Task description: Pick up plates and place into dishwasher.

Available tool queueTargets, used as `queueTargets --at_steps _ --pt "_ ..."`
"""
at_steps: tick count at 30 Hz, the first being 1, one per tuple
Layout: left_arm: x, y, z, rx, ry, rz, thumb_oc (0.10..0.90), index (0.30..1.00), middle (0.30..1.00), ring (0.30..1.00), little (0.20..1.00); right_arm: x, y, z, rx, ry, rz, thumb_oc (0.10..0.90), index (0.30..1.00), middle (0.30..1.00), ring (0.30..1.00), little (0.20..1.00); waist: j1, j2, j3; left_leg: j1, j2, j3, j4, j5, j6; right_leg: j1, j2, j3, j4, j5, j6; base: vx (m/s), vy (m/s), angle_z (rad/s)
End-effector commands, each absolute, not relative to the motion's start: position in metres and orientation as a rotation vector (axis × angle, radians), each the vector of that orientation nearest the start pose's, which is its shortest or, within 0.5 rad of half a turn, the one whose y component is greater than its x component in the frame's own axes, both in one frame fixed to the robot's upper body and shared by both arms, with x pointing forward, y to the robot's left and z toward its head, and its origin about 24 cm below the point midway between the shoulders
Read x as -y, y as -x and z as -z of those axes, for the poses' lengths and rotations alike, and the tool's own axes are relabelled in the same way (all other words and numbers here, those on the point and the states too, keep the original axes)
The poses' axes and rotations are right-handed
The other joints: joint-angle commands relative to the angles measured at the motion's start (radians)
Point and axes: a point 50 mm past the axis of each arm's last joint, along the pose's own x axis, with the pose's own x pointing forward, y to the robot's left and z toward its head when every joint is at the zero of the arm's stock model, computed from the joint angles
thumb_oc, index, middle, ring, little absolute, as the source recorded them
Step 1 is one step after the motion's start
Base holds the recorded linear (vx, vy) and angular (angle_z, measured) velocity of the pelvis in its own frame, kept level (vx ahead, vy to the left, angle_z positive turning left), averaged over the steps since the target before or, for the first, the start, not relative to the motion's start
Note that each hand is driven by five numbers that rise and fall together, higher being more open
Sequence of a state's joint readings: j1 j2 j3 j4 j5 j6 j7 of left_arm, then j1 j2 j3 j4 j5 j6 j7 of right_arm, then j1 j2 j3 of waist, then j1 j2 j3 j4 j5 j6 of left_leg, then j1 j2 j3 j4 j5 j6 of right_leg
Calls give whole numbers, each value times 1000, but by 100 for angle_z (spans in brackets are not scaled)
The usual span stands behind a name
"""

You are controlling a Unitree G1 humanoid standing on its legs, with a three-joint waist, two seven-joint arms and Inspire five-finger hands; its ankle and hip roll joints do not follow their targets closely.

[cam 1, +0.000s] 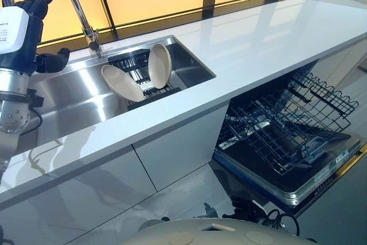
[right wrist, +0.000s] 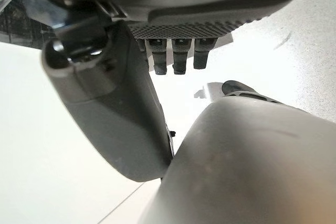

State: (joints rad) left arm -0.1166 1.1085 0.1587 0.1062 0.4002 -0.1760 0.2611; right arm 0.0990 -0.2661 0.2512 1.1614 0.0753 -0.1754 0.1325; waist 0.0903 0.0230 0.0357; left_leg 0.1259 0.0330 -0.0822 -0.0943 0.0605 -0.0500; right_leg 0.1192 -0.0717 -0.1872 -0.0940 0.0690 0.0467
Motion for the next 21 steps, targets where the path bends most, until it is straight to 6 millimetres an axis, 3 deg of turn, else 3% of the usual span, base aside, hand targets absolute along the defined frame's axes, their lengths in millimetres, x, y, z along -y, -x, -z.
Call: queueTargets --at_steps 1,10,21 --pt "-339 -259 -272 497 -1640 -412 800 900 900 900 900 228 -96 153 -1058 286 -234 800 900 900 900 900 -27 29 -15 -5 -88 94 11 -109 52 5 33 14 34 -106 23 -10 14 5" --pt "-338 -281 -261 242 -1850 -249 800 900 900 900 900 236 -103 150 -1057 309 -243 800 900 900 900 900 -50 38 -14 3 -87 114 10 -112 55 1 33 21 41 -104 33 -5 9 3" --pt "-335 -296 -266 206 -1869 -192 800 900 900 900 900 241 -100 150 -1074 314 -235 800 900 900 900 900 -76 46 -9 8 -86 140 11 -115 57 -3 35 38 41 -98 39 0 0 0"
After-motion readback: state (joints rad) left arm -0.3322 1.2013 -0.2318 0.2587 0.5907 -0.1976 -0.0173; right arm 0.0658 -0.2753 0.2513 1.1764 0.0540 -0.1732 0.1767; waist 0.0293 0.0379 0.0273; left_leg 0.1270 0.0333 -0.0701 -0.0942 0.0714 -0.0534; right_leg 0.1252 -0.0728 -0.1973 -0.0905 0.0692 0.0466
